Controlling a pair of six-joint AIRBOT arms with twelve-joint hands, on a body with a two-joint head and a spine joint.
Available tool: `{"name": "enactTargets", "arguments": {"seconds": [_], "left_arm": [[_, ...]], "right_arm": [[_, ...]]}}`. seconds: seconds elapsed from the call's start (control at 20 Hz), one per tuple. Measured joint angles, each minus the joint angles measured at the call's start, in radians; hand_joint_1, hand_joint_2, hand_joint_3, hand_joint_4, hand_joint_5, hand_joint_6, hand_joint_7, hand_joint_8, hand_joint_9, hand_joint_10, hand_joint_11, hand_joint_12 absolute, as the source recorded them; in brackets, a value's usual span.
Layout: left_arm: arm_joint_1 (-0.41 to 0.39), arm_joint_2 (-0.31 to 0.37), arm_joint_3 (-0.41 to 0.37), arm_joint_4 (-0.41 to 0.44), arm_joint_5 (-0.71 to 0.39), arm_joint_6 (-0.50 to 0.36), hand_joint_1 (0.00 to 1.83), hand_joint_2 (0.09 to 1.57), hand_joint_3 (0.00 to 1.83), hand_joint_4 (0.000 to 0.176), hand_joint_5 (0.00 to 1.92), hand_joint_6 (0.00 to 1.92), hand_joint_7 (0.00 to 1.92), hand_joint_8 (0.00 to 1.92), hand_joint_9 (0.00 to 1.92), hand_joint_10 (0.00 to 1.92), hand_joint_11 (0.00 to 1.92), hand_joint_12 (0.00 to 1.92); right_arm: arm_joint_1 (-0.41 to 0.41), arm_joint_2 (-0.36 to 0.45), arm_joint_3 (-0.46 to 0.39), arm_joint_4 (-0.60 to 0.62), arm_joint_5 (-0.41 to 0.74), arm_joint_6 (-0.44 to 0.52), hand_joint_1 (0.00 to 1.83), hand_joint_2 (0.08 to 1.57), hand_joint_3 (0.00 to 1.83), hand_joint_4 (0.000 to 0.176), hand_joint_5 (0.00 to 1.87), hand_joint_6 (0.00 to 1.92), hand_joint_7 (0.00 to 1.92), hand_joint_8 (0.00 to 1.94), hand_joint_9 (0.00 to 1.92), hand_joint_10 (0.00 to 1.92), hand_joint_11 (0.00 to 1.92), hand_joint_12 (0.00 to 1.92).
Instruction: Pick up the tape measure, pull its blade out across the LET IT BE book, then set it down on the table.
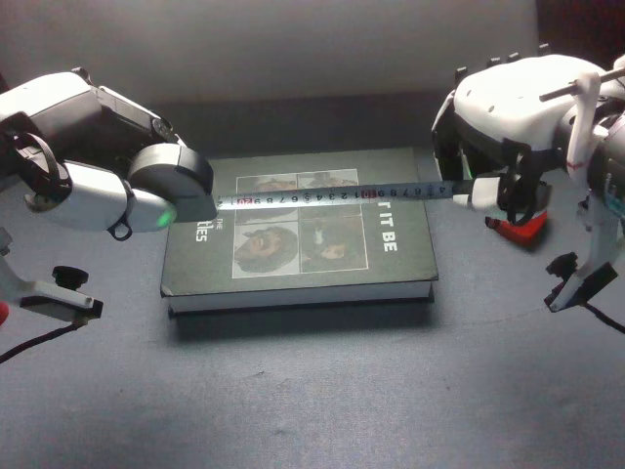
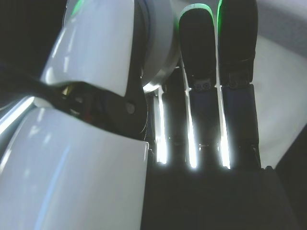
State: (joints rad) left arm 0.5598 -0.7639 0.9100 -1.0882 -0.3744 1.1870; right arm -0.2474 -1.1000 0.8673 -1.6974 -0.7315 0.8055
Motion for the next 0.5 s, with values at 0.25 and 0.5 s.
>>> {"name": "enactTargets", "arguments": {"seconds": [0.25, 0.5], "left_arm": [[0.0, 0.0, 0.002, -0.001, 0.0, -0.003, 1.38, 1.1, 0.0, 0.0, 0.99, 0.84, 0.94, 0.97, 1.01, 1.16, 1.0, 0.99], [-0.004, -0.001, 0.003, -0.001, 0.0, -0.004, 1.38, 1.1, 0.0, 0.0, 0.98, 0.84, 0.94, 0.96, 1.02, 1.15, 1.02, 0.99]], "right_arm": [[-0.007, 0.033, 0.02, -0.021, 0.035, 0.006, 1.2, 1.15, 0.0, 0.018, 0.88, 1.12, 0.95, 1.09, 0.82, 0.89, 0.6, 1.39], [-0.032, 0.052, 0.051, -0.05, 0.063, 0.025, 1.2, 1.15, 0.0, 0.022, 0.88, 1.12, 0.95, 1.08, 0.83, 0.9, 0.63, 1.4]]}}
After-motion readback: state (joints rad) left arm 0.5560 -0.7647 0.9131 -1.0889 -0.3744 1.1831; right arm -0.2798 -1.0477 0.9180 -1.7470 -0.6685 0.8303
